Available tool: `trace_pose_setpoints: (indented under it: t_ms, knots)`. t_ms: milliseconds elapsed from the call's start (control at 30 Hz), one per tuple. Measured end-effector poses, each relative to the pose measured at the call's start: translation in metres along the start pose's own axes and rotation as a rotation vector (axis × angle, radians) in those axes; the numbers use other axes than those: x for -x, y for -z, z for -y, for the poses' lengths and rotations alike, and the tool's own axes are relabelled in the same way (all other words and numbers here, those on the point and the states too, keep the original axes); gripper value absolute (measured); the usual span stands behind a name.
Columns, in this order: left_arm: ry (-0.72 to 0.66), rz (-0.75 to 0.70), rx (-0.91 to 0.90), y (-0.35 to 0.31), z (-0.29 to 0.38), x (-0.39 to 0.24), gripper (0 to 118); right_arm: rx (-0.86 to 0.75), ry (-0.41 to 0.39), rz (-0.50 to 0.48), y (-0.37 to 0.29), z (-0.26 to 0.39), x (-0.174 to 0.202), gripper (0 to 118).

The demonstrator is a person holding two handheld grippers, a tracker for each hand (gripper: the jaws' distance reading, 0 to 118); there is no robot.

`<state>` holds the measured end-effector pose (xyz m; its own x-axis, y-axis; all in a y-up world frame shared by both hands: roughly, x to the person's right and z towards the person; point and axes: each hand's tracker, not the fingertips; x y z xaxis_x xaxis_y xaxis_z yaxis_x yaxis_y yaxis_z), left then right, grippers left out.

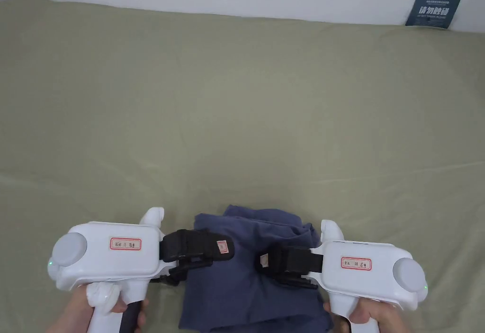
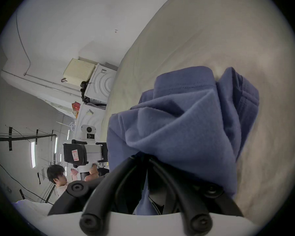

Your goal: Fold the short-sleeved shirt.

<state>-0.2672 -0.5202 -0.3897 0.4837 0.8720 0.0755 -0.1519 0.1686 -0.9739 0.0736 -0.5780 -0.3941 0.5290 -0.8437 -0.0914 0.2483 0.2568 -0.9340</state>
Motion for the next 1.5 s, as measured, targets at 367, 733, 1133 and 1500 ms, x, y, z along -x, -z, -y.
trace_pose_setpoints:
  t_ms: [367, 733, 1133, 1500]
  knots:
    - [0.035, -0.084, 0.010, 0.017, -0.007, 0.021, 33, -0.024, -0.045, 0.120, -0.005, 0.001, 0.023, 7]
    - [0.124, -0.221, -0.042, -0.038, -0.007, -0.011, 32, -0.711, -0.707, 0.733, -0.067, 0.065, 0.144, 7]
    - [0.097, -0.360, -0.163, -0.164, -0.030, 0.004, 33, -0.787, -0.845, 0.696, -0.039, 0.065, 0.210, 7]
    - [0.030, -0.575, -0.254, -0.330, -0.079, 0.066, 32, -0.618, -0.979, 0.379, 0.128, 0.063, 0.295, 7]
